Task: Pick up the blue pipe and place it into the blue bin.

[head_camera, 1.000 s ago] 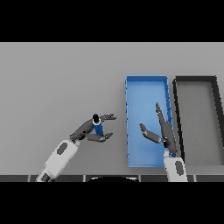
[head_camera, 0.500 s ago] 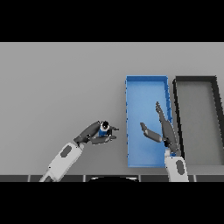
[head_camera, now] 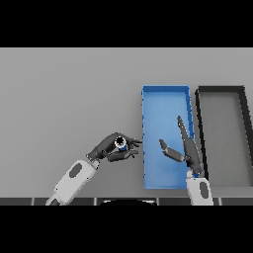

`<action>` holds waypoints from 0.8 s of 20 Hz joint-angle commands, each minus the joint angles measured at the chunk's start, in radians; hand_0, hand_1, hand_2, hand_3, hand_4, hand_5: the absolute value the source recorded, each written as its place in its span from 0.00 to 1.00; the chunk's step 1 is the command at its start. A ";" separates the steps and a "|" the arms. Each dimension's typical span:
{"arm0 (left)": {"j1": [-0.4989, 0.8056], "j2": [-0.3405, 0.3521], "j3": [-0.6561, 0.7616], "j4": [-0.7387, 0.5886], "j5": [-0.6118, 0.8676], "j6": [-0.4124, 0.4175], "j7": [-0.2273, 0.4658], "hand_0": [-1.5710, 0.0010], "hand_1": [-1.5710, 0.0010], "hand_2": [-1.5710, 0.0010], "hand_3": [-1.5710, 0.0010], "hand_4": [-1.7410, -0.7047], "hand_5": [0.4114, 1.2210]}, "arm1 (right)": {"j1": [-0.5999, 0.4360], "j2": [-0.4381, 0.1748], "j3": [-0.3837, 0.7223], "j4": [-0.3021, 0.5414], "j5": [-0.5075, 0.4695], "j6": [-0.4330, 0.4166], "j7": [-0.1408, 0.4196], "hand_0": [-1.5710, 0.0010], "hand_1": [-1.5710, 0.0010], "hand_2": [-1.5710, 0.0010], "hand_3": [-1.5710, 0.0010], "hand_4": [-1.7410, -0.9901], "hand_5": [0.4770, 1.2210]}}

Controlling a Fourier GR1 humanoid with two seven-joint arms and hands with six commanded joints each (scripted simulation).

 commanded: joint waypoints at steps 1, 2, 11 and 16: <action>-0.011 -0.003 0.000 -0.007 0.000 0.005 0.027 0.01 0.01 0.01 0.05 0.01 0.99 | 0.009 0.003 0.002 0.003 0.004 -0.003 -0.011 1.00 1.00 1.00 1.00 0.80 0.17; -0.013 -0.002 -0.001 -0.018 0.003 0.003 0.030 0.01 0.01 0.01 0.05 0.00 0.99 | 0.012 0.004 0.006 0.000 0.006 -0.001 -0.020 1.00 1.00 1.00 1.00 0.80 0.17; -0.028 0.001 -0.013 -0.026 -0.015 -0.002 0.087 0.00 0.00 0.00 0.05 0.00 1.00 | 0.041 0.009 -0.004 -0.029 -0.003 -0.014 -0.007 1.00 1.00 1.00 1.00 0.75 0.17; -0.012 0.007 -0.017 -0.028 -0.025 -0.005 0.081 0.00 0.00 0.00 0.05 0.00 1.00 | 0.008 -0.074 -0.030 -0.150 -0.282 0.206 -0.029 1.00 1.00 1.00 1.00 0.68 0.13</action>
